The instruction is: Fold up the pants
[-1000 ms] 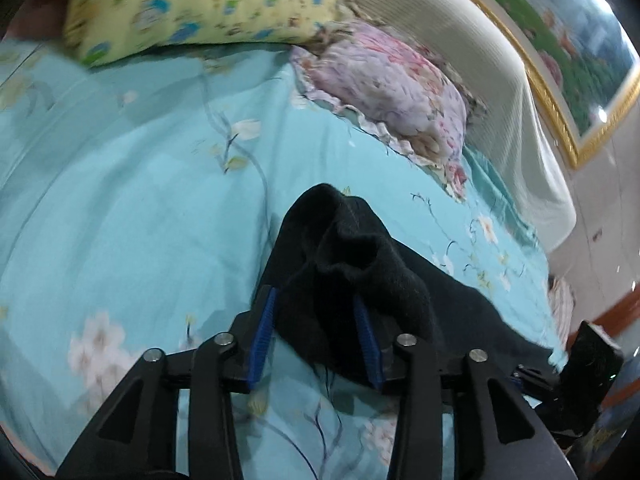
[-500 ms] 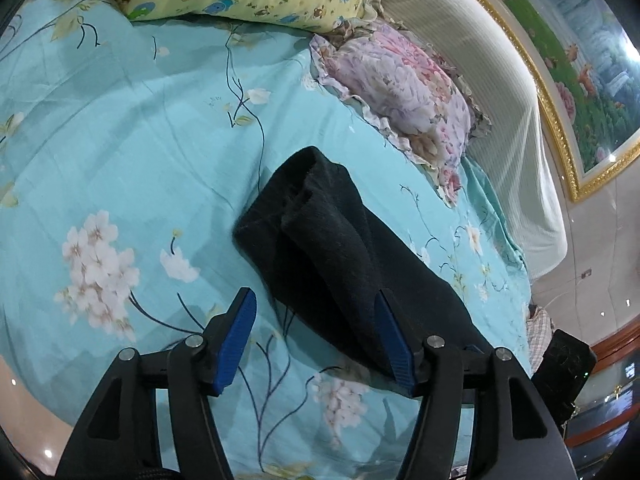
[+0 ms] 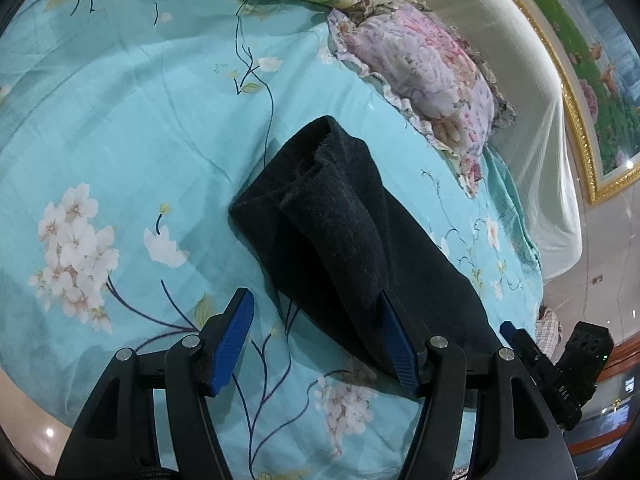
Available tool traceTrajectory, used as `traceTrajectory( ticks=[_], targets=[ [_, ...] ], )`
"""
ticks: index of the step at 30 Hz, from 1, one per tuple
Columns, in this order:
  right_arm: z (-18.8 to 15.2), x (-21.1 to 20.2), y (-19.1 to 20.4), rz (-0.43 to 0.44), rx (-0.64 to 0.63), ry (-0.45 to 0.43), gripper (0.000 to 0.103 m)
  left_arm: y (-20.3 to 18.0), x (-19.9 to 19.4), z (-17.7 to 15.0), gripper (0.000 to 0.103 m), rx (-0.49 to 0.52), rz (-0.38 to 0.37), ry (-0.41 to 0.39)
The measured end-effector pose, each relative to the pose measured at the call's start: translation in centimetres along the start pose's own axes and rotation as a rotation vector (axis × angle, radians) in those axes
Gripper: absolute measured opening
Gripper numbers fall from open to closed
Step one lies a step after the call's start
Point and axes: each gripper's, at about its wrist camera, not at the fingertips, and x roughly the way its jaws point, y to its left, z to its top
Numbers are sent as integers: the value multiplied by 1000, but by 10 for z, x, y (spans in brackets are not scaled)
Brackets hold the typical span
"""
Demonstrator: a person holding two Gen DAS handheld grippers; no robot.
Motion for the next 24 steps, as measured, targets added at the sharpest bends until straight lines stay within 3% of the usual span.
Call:
traceTrajectory(
  ticks=[11,19,24],
  targets=[
    [38,16,-37,-66,13,9,45,6,14,17,64,-26,-3,-13],
    [56,70,-56,-87,-43,149,45,11,20,18,61,-13,-8,-31],
    [49,104,-50,-100,-143,289,44,11,24,19,52,11,5,-40]
  ],
)
